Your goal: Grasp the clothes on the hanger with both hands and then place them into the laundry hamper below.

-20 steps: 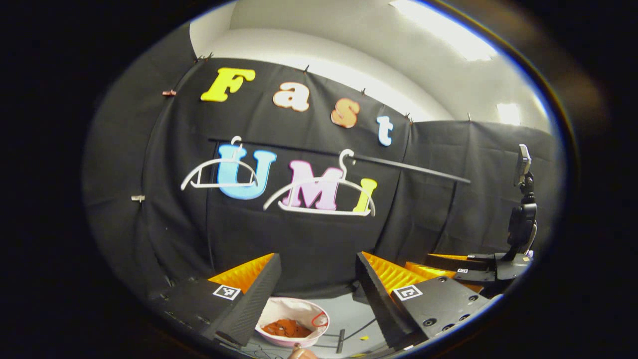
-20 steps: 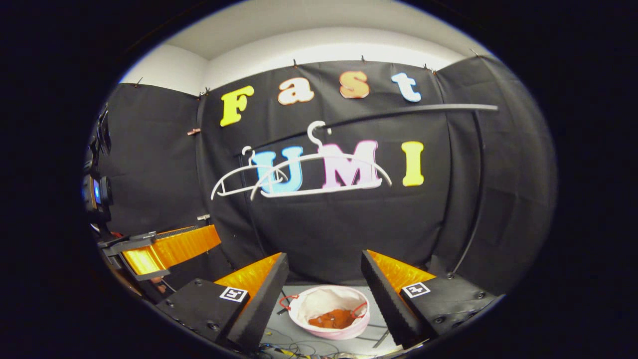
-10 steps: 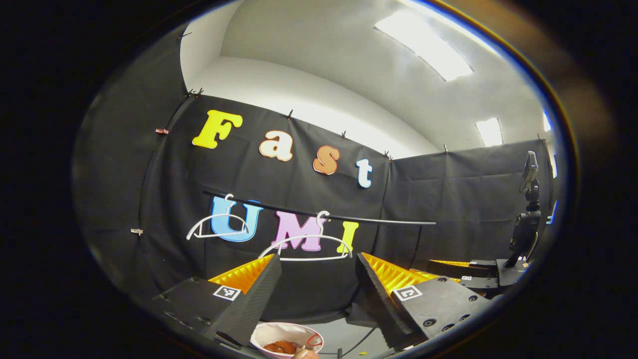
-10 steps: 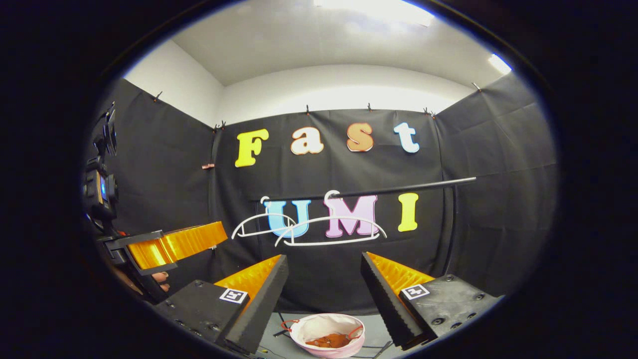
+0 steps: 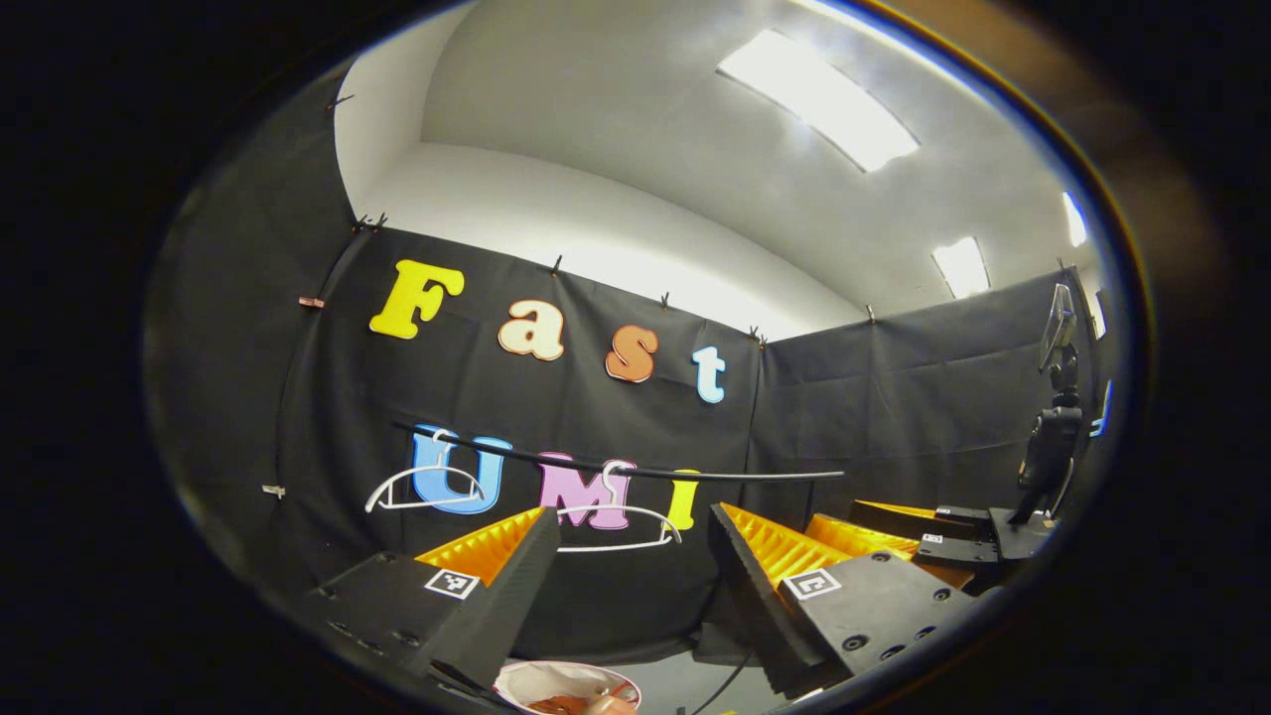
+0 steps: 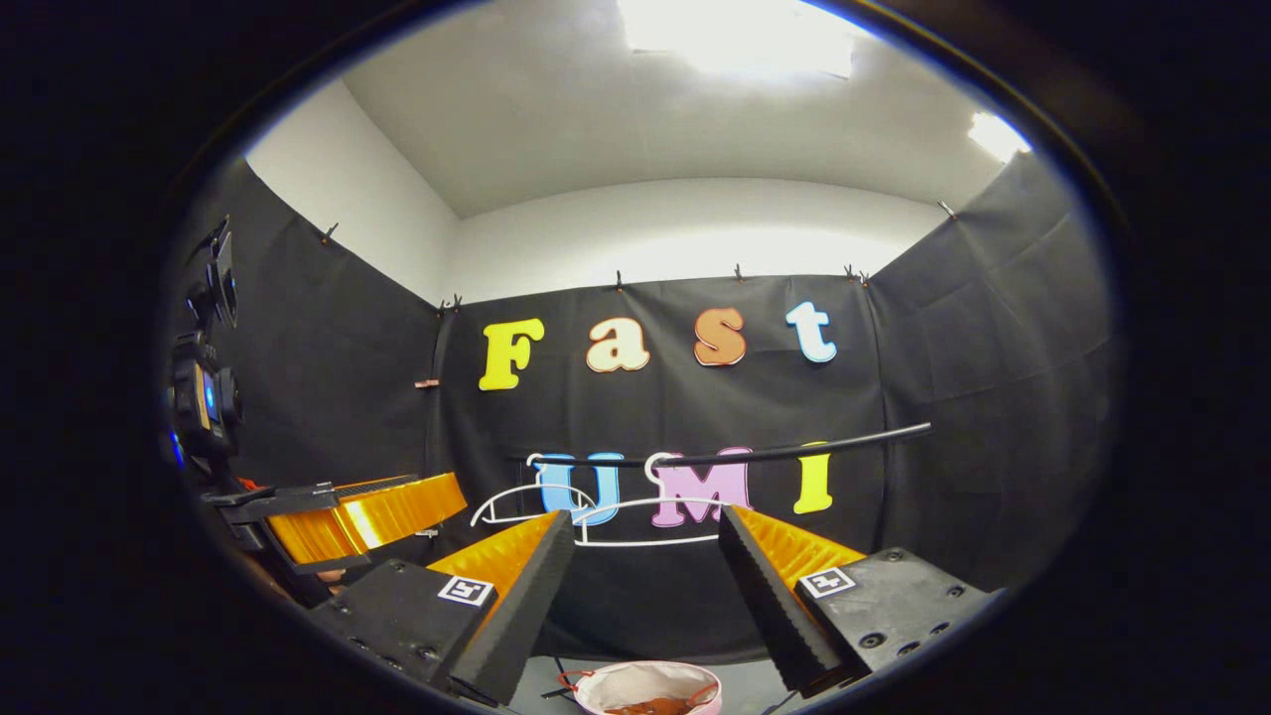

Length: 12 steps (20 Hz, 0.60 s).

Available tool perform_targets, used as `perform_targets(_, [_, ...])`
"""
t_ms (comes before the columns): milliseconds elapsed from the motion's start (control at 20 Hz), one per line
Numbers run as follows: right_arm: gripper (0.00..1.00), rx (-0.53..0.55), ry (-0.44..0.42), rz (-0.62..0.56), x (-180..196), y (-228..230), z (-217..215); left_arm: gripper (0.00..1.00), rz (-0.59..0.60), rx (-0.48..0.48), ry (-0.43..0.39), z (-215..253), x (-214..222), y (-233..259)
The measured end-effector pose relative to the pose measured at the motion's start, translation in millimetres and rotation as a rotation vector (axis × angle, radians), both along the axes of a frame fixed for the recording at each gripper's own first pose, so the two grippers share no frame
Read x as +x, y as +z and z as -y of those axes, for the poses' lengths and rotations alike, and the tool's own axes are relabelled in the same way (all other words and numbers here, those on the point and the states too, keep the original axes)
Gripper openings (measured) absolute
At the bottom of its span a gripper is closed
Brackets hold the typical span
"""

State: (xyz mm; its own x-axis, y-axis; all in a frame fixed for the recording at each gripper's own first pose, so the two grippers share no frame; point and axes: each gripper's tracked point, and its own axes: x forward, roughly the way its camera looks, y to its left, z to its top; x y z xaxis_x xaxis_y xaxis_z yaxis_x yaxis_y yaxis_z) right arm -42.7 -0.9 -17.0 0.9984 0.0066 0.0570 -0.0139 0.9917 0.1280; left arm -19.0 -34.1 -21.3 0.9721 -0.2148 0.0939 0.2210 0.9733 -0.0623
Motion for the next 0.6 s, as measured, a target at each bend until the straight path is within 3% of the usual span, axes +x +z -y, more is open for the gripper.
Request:
perform_targets(150, [0.95, 0.024, 0.02, 0.028, 5, 12, 8, 0.98, 0.017, 0.042, 0.04, 6, -2, 7])
perform_targets(200, [0.96, 0.034, 0.032, 0.038, 6, 16, 10, 0.92, 0.022, 0.048, 0.051, 8, 0, 10])
perform_targets(300, [0.95, 0.037, 0.048, 0.052, 9, 20, 15, 0.98, 0.029, 0.044, 0.069, 12, -1, 14])
perform_targets(400, [0.95, 0.032, 0.07, 0.057, 12, 19, 16, 0.95, 0.044, 0.034, 0.086, 15, 0, 20])
perform_targets(600, [0.96, 0.066, 0.125, 0.068, 20, 23, 14, 0.98, 0.037, 0.029, 0.107, 26, 4, 22])
